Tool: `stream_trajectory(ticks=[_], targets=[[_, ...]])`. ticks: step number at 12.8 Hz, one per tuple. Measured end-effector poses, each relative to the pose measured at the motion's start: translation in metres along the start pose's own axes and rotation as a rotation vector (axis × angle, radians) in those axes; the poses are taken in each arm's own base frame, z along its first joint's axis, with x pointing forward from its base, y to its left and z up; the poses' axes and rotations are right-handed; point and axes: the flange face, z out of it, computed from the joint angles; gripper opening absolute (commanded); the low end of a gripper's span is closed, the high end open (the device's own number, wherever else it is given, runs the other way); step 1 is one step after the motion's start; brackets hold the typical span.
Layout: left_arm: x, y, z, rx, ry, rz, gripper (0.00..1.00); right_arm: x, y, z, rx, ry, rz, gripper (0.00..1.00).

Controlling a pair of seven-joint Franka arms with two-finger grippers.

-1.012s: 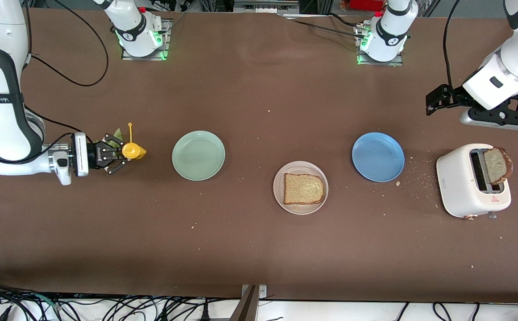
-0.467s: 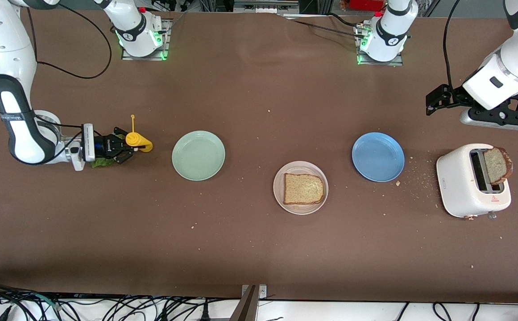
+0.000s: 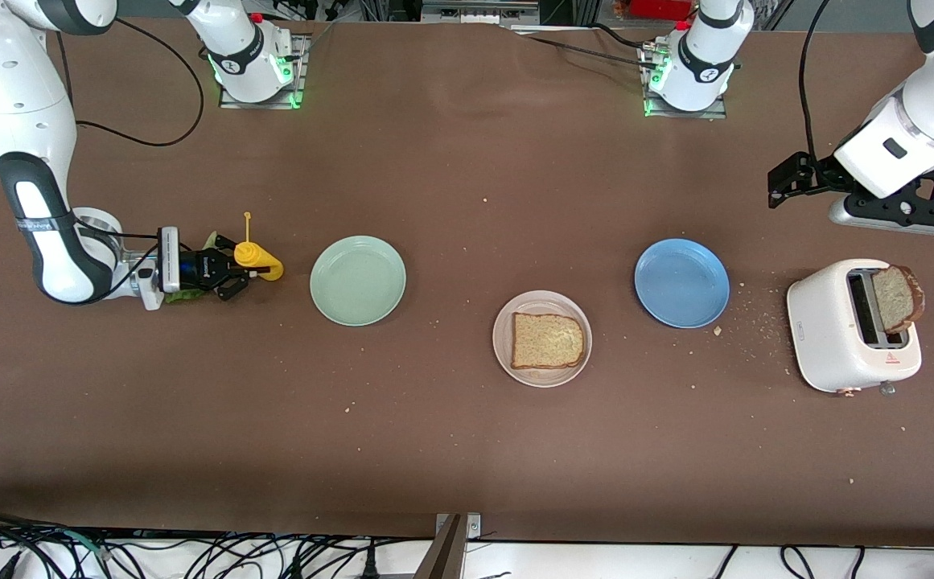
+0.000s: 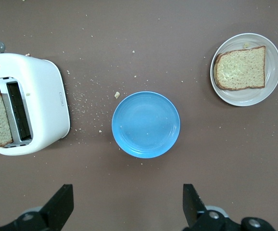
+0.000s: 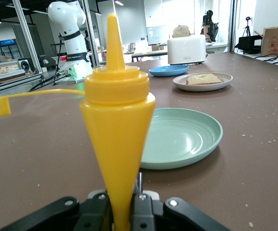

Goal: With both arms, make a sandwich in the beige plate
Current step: 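Lower the yellow bottle onto the table and open the right gripper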

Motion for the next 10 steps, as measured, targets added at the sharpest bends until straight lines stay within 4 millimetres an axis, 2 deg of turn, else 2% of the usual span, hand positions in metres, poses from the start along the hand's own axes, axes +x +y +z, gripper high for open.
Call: stream_trajectory(ticks=[1,2,3,4,6,7,10], targets=[[0.000,0.000,0.000,0.000,0.000,0.000,1.00,-0.002,0.001,0.001,-0.005,0.005,0.002,0.53],[0.000,0.000,0.000,0.000,0.000,0.000,1.00,-0.002,0.002,0.002,-0.011,0.010,0.003,0.69],[0.000,0.000,0.000,0.000,0.000,0.000,1.00,-0.002,0.002,0.003,-0.014,0.014,0.005,0.79],[0.000,0.000,0.000,0.000,0.000,0.000,1.00,-0.003,0.002,0.003,-0.015,0.016,0.013,0.84],[0.000,0.000,0.000,0.000,0.000,0.000,1.00,-0.003,0.003,0.003,-0.016,0.015,0.054,0.87],[0.000,0.000,0.000,0.000,0.000,0.000,1.00,-0.001,0.006,-0.001,-0.018,0.008,0.074,0.91],[0.000,0.000,0.000,0.000,0.000,0.000,1.00,0.012,0.022,-0.036,-0.010,-0.078,0.155,0.95]])
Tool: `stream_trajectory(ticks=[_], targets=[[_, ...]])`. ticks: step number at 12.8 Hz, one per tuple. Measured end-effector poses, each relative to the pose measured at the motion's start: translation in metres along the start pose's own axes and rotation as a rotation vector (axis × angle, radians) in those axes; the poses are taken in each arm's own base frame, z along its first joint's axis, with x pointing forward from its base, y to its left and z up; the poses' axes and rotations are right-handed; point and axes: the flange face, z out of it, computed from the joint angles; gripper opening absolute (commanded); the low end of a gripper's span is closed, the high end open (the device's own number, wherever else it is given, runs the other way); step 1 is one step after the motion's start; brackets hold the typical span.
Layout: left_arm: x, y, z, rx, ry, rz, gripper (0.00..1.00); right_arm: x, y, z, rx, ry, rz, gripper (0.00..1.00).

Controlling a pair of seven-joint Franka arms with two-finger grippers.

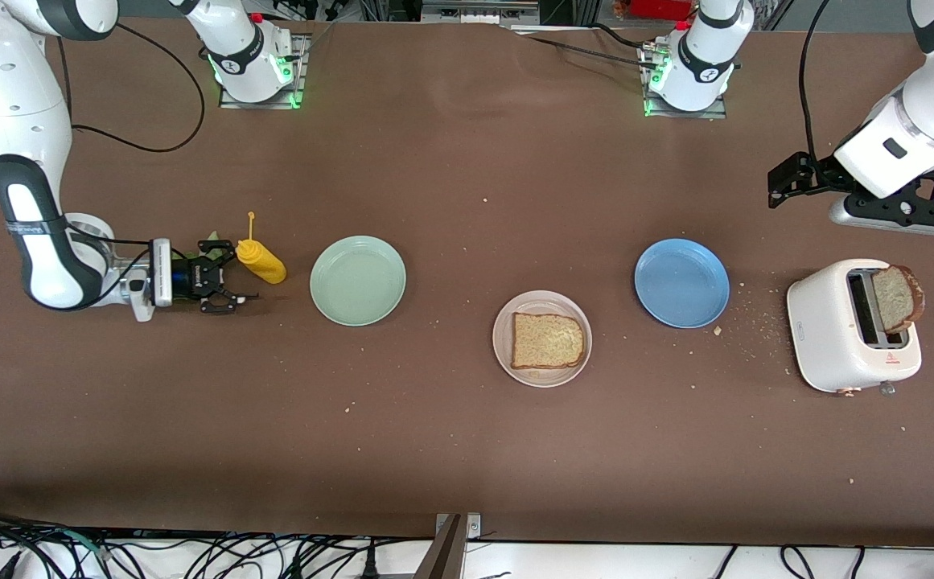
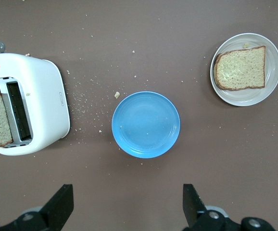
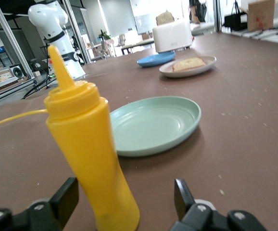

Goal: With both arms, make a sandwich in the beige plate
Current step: 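Lower the yellow bottle onto the table and open the right gripper, then move the right gripper down over the green lettuce leaf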

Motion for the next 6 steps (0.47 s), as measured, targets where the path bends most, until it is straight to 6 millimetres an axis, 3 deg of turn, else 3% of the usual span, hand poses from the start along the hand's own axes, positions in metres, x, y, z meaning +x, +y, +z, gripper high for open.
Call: stream_trajectory(ticks=[4,6], targets=[[0.000,0.000,0.000,0.000,0.000,0.000,1.00,0.018,0.008,-0.054,0.008,-0.150,0.131,0.95],[0.000,0.000,0.000,0.000,0.000,0.000,1.00,0.043,0.007,-0.075,0.011,-0.244,0.213,0.95]])
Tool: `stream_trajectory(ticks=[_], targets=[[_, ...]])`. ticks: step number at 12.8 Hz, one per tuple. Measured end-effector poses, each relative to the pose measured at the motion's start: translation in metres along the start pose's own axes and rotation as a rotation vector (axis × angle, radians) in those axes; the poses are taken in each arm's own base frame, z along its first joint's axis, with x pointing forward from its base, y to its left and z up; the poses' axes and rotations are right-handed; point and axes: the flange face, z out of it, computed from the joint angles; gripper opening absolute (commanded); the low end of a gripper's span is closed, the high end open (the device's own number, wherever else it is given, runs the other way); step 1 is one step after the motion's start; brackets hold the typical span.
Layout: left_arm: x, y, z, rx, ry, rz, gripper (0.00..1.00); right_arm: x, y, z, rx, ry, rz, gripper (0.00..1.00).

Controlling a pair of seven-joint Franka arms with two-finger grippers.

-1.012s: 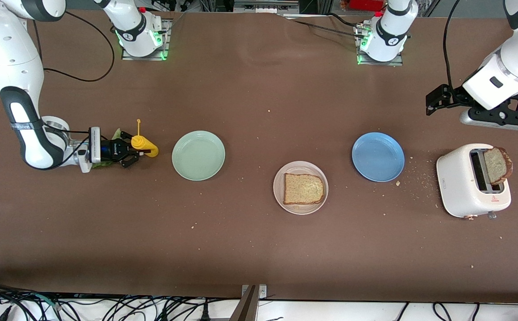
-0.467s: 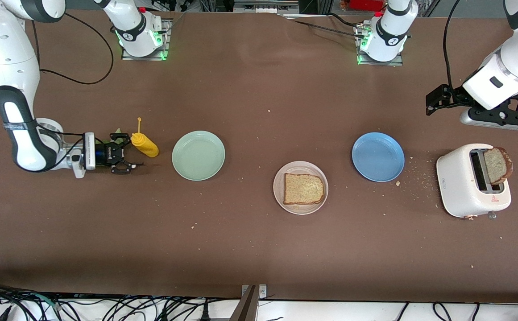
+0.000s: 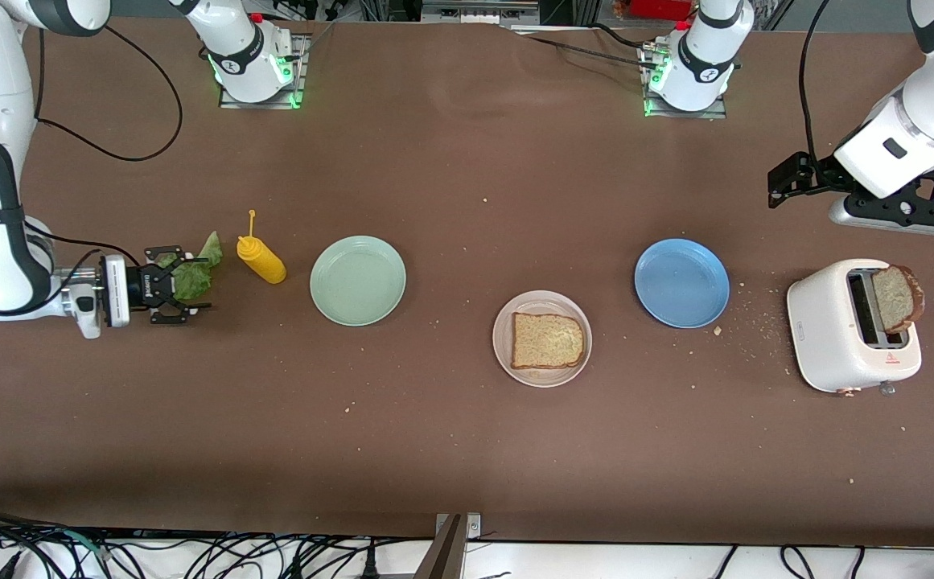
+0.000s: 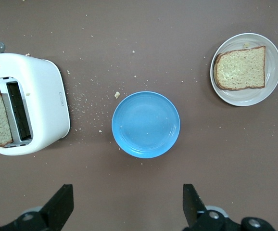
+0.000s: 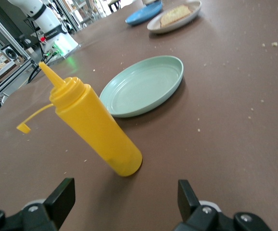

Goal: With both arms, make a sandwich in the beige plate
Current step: 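Move the right gripper down over the green lettuce leaf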

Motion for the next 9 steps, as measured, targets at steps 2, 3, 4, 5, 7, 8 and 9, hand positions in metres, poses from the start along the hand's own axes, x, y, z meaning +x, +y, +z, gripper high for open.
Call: stream_trajectory(ticks=[2,3,4,5,7,8,9], targets=[[0.000,0.000,0.000,0.000,0.000,0.000,1.00,0.028,-0.015,-0.034,-0.022,-0.107,0.099,0.97],[0.000,0.000,0.000,0.000,0.000,0.000,1.00,0.044,-0.025,-0.052,-0.044,-0.166,0.157,0.97],[0.000,0.000,0.000,0.000,0.000,0.000,1.00,0.061,-0.035,-0.072,-0.076,-0.228,0.221,0.97],[0.000,0.000,0.000,0.000,0.000,0.000,1.00,0.078,-0.044,-0.088,-0.112,-0.283,0.283,0.97],[0.000,0.000,0.000,0.000,0.000,0.000,1.00,0.110,-0.059,-0.111,-0.186,-0.380,0.413,0.98],[0.000,0.000,0.000,0.000,0.000,0.000,1.00,0.127,-0.066,-0.119,-0.230,-0.430,0.480,0.98],[0.000,0.000,0.000,0.000,0.000,0.000,1.00,0.146,-0.075,-0.125,-0.282,-0.484,0.549,0.98]])
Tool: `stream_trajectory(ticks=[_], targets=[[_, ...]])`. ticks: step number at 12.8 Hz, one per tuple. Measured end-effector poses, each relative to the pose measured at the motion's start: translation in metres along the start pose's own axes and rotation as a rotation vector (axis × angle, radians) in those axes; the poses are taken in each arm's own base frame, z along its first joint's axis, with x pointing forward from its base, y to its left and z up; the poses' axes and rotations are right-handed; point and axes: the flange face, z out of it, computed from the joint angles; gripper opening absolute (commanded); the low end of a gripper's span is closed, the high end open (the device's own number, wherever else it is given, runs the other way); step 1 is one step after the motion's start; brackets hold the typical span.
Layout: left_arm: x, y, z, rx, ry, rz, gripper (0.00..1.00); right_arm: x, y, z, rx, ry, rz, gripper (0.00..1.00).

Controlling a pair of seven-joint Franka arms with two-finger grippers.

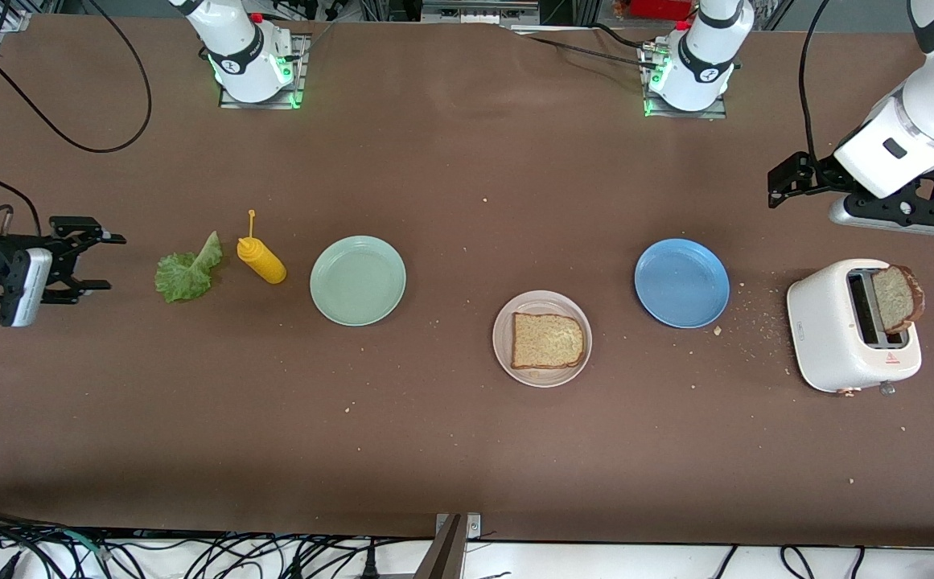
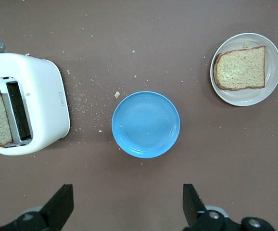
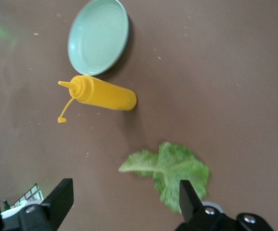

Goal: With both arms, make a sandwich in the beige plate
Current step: 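Move the right gripper down over the green lettuce leaf, then close the right gripper on the lettuce leaf stem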

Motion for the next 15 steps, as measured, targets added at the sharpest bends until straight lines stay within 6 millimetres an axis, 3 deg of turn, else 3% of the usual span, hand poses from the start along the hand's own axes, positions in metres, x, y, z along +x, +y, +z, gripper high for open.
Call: stream_trajectory(ticks=[3,5,8,10,15], targets=[[0.000,0.000,0.000,0.000,0.000,0.000,1.00,0.020,-0.038,-0.035,-0.163,-0.110,0.272,0.99],[0.000,0.000,0.000,0.000,0.000,0.000,1.00,0.030,-0.042,-0.032,-0.242,-0.149,0.438,0.99],[0.000,0.000,0.000,0.000,0.000,0.000,1.00,0.049,-0.039,0.005,-0.323,-0.168,0.622,0.99],[0.000,0.000,0.000,0.000,0.000,0.000,1.00,0.055,-0.036,0.042,-0.349,-0.159,0.705,0.99],[0.000,0.000,0.000,0.000,0.000,0.000,1.00,0.043,-0.030,0.141,-0.395,-0.105,0.805,0.99]])
